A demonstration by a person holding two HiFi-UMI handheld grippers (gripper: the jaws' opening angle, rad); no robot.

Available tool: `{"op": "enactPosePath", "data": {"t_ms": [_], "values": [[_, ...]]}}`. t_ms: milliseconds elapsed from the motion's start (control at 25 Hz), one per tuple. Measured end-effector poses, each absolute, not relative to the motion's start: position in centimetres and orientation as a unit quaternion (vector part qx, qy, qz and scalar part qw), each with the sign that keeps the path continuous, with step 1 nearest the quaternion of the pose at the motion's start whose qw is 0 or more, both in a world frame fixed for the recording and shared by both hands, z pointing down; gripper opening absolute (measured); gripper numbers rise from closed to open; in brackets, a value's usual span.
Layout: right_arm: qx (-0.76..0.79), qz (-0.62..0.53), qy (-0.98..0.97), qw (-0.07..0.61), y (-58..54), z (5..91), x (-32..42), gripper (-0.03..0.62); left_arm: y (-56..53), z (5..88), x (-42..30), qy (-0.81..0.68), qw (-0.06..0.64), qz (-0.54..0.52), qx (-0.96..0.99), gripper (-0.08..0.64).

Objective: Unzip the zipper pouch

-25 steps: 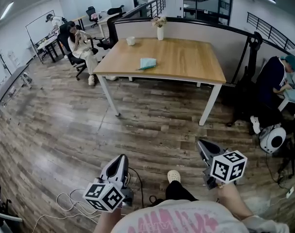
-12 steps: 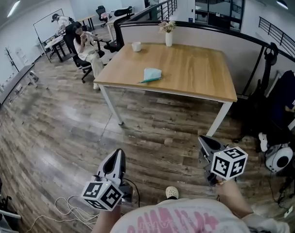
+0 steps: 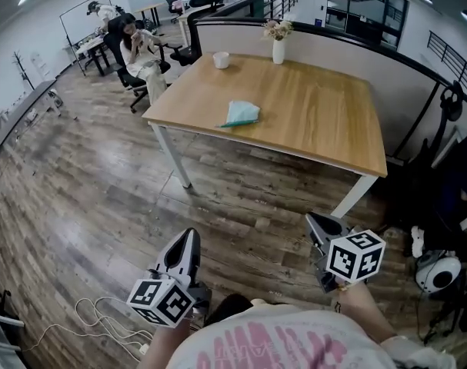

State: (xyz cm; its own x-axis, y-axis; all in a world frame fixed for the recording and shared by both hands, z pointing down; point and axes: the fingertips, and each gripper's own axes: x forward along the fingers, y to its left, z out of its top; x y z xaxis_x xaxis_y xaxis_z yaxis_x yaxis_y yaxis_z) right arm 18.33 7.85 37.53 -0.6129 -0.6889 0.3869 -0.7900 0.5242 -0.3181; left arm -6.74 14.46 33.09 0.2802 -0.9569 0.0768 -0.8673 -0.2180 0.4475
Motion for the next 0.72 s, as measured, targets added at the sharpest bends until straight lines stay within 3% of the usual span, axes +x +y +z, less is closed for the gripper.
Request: {"op": "enactPosePath", "data": {"t_ms": [360, 720], "values": [[0.426, 0.323, -0.836, 0.123, 2.4, 43.6, 18.0, -0.002, 7.7, 37.6, -4.5, -0.550, 0.266, -0.058, 0.790, 0.000], [0.432, 0.345, -0.821, 0.143, -8.1, 45.4, 14.5, -0.003, -5.4, 38.8, -5.9, -0.507, 0.276, -0.033, 0.816, 0.000]]}}
